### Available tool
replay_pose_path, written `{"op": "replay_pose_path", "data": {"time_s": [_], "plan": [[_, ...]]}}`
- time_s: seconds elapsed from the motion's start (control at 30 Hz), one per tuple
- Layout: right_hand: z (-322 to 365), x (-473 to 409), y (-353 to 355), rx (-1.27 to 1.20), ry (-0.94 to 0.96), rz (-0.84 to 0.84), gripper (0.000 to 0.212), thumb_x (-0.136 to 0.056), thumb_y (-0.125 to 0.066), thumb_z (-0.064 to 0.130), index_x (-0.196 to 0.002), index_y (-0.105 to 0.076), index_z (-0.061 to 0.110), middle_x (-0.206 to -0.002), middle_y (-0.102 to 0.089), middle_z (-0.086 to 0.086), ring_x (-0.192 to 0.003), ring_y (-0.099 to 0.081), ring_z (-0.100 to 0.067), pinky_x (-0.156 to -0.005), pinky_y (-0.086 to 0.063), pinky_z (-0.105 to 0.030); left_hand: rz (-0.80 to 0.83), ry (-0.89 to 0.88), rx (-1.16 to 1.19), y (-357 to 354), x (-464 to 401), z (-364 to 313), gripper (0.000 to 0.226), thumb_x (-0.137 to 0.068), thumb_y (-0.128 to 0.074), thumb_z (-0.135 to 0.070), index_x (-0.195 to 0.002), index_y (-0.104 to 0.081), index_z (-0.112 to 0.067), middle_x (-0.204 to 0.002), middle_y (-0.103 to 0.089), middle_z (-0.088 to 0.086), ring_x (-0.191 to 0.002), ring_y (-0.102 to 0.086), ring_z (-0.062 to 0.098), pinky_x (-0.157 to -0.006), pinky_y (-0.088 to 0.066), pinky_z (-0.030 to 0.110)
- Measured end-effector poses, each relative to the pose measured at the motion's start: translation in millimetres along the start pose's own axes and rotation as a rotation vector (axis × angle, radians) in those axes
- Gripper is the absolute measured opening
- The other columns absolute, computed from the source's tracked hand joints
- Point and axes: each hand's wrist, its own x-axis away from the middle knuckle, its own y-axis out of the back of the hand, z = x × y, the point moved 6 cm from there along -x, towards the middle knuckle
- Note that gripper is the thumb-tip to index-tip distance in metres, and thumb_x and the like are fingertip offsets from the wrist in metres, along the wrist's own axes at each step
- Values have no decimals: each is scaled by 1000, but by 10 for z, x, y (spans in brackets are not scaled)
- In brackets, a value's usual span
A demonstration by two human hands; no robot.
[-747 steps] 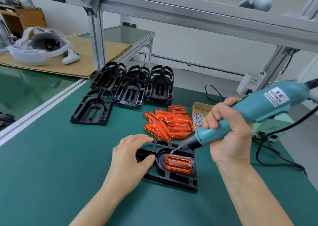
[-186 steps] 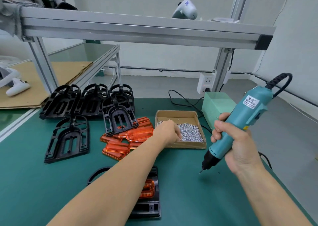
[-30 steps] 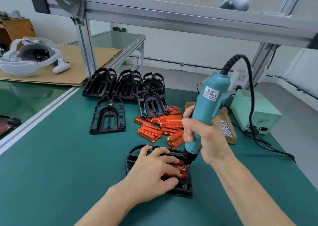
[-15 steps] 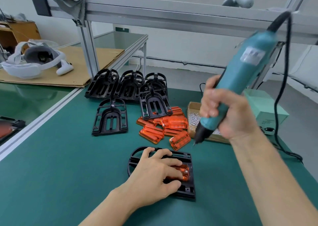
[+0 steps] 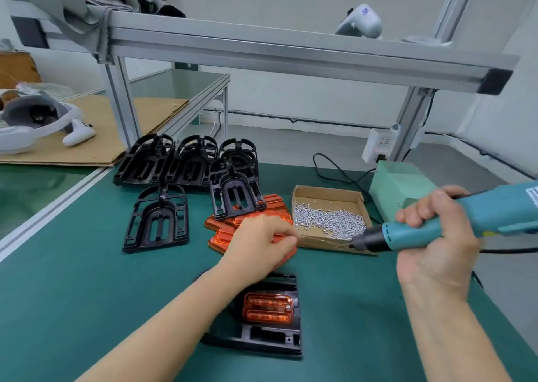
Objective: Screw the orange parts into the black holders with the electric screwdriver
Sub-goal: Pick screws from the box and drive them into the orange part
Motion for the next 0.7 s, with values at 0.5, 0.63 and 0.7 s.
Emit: {"op": "replay_pose_path", "data": {"time_s": [0.5, 0.63, 0.7], "plan": [[68, 24, 258, 45, 8, -90, 15, -76, -55, 8, -73, -50, 23, -54, -39, 6, -46, -37, -11, -52, -39, -21, 406, 233, -23, -1015, -1031, 15, 18, -85, -68, -15, -102, -75, -14, -115, -68, 1, -108, -59, 17, -97, -46, 34], [38, 16, 275, 55, 0, -82, 15, -76, -56, 8, -75, -50, 21, -54, -40, 6, -45, -38, -11, -52, -40, -20, 447, 311, -41, -1114, -1105, 49, 21, -83, -71, -13, -103, -74, -9, -114, -69, 5, -109, -59, 21, -99, -47, 37], [14, 15, 283, 59, -3, -84, 15, -76, -56, 7, -74, -51, 21, -53, -40, 6, -45, -39, -11, -51, -40, -21, 475, 334, -100, -1153, -1131, 63, 25, -82, -72, -12, -106, -72, -5, -114, -68, 9, -108, -60, 25, -96, -49, 39]]}}
